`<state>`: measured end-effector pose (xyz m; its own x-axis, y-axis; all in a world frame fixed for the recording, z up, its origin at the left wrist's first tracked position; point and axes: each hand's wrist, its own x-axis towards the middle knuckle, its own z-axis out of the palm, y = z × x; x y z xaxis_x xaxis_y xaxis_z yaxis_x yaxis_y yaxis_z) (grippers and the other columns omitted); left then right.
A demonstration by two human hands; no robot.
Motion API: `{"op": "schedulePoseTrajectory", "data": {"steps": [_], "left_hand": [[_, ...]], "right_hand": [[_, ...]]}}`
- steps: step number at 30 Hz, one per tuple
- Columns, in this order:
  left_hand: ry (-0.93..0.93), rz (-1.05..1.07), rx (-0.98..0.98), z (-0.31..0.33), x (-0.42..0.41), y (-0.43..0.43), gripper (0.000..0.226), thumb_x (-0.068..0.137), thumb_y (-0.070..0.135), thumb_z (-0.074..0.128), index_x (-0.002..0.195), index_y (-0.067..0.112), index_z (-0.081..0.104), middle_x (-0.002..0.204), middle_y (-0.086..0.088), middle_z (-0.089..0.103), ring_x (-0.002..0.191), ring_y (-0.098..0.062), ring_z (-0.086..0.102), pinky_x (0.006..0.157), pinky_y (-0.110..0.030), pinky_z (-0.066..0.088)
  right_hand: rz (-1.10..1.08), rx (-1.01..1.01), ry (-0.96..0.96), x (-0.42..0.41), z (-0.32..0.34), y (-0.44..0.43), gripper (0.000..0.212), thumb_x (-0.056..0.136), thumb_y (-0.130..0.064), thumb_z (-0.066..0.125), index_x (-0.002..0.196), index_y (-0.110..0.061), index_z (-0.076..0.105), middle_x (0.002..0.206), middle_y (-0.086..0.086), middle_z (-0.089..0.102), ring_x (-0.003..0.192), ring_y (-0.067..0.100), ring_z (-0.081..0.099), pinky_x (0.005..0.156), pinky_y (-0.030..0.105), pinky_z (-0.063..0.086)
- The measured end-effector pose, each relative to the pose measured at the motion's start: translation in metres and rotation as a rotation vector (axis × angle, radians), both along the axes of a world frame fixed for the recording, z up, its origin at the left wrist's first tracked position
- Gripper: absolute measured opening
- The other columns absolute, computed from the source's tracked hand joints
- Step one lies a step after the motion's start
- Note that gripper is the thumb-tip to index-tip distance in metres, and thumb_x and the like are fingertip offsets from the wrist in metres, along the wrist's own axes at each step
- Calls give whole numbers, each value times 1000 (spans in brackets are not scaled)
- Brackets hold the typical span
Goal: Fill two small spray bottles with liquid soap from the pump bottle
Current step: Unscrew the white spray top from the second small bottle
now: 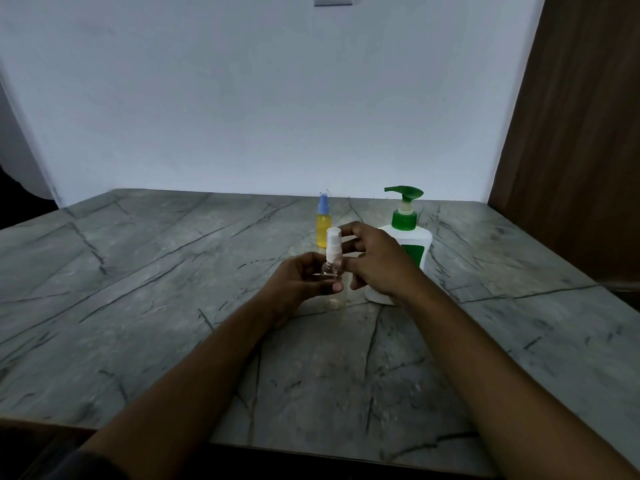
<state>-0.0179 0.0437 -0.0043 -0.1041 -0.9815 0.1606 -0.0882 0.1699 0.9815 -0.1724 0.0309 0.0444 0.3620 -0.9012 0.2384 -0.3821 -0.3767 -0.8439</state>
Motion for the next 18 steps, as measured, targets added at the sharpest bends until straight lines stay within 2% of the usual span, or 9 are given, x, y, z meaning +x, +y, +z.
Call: {"op": "schedulePoseTrajectory", "data": {"steps": [4, 7, 9, 11, 15, 18], "left_hand": [[-23, -4, -17, 1, 0, 1, 33, 75, -1, 66, 101, 17, 57, 97, 2, 67, 88, -6, 66, 76, -20, 52], [-5, -6, -28, -1, 0, 0, 34, 74, -3, 67, 102, 14, 59, 99, -2, 67, 92, -11, 66, 80, -24, 53], [-10, 0, -28, -2, 0, -1, 34, 74, -3, 67, 102, 14, 59, 100, -2, 67, 93, -10, 66, 80, -23, 53], [-8, -4, -24, -1, 0, -1, 34, 74, -3, 67, 101, 15, 58, 99, 0, 67, 90, -8, 66, 76, -20, 53], [12, -4, -14, -2, 0, -1, 35, 73, -4, 67, 102, 14, 58, 98, -1, 67, 90, -9, 66, 73, -19, 52], [28, -11, -14, -2, 0, -1, 34, 73, -5, 67, 100, 13, 59, 96, -2, 68, 90, -10, 66, 71, -18, 51]], "right_hand": [[54, 62, 10, 1, 0, 2, 51, 76, -17, 78, 116, -21, 45, 123, 5, 57, 79, 14, 62, 48, 18, 49], [-99, -138, 45, 8, -8, 5, 44, 74, -25, 80, 109, -18, 53, 112, 1, 62, 88, 12, 60, 66, 28, 56], [-196, -283, 85, 11, -12, 5, 39, 75, -26, 79, 108, -15, 60, 108, -1, 65, 91, 9, 57, 74, 24, 48], [-202, -304, 85, 11, -13, 3, 37, 76, -24, 78, 107, -14, 63, 105, -1, 66, 86, 8, 56, 71, 22, 43], [-107, -213, 23, 5, -9, -5, 40, 77, -14, 77, 115, -14, 63, 108, 3, 68, 88, 17, 65, 66, 26, 50], [-60, -231, -52, 3, -4, -5, 46, 80, -12, 73, 123, -19, 57, 110, 1, 66, 85, 12, 62, 61, 22, 48]]}}
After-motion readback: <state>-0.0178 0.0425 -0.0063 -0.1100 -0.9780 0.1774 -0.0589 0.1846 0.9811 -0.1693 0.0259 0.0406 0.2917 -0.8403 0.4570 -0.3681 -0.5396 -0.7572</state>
